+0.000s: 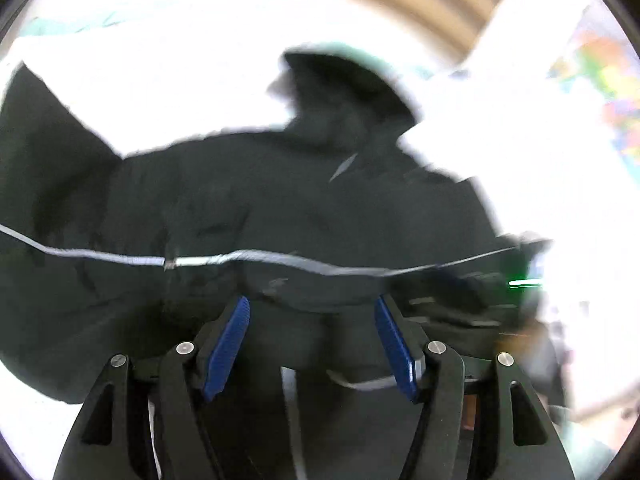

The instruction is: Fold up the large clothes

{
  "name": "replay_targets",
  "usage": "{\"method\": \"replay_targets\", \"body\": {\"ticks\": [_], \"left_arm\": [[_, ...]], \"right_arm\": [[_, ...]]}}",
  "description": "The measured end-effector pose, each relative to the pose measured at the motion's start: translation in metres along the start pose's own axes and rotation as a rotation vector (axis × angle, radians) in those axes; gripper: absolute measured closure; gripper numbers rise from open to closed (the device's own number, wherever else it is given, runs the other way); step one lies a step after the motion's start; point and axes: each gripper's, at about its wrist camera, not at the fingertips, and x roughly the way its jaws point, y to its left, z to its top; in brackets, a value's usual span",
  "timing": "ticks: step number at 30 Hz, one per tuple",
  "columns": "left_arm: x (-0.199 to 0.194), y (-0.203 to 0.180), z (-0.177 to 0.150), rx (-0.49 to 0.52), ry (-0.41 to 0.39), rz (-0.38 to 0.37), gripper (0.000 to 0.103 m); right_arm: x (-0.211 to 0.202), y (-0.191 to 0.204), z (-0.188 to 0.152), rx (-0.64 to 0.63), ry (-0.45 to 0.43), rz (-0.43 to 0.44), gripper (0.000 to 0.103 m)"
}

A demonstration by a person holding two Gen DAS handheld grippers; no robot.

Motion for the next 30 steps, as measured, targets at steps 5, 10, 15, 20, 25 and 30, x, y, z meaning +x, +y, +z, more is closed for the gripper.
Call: {"method": "replay_targets", "body": {"ticks": [5, 10, 15, 20, 25, 30], "left_arm": [[-0.107, 0.071, 0.014, -0.152, -0.244, 0.002, 0.035], [-0.153, 0.21, 0.016, -0.431, -0.348, 0.339, 0.035], [-0.13, 0.331, 0.002, -0.647, -0.347, 0.351, 0.035], [-0.085, 0.373, -0.003, -0.757, -0.403, 0.1, 0.035], [-0.062, 0.367, 0.017, -0.704, -0.389, 0.102, 0.036], [-0.081, 0.345, 0.021, -0.632, -0.409, 0.296, 0.083]], "right_arm": [[-0.007, -0.004, -0.005, 0.018, -0.02, 0.037, 0.031], [-0.005, -0.003, -0.007, 0.008, -0.036, 0.04, 0.026], [-0.006, -0.004, -0.006, 0.011, -0.046, 0.06, 0.022], [-0.005, -0.002, -0.005, 0.003, -0.052, 0.063, 0.019], [-0.005, -0.001, -0.006, -0.003, -0.061, 0.056, 0.018], [-0.006, -0.002, -0.006, -0.003, -0.061, 0.059, 0.018]]}}
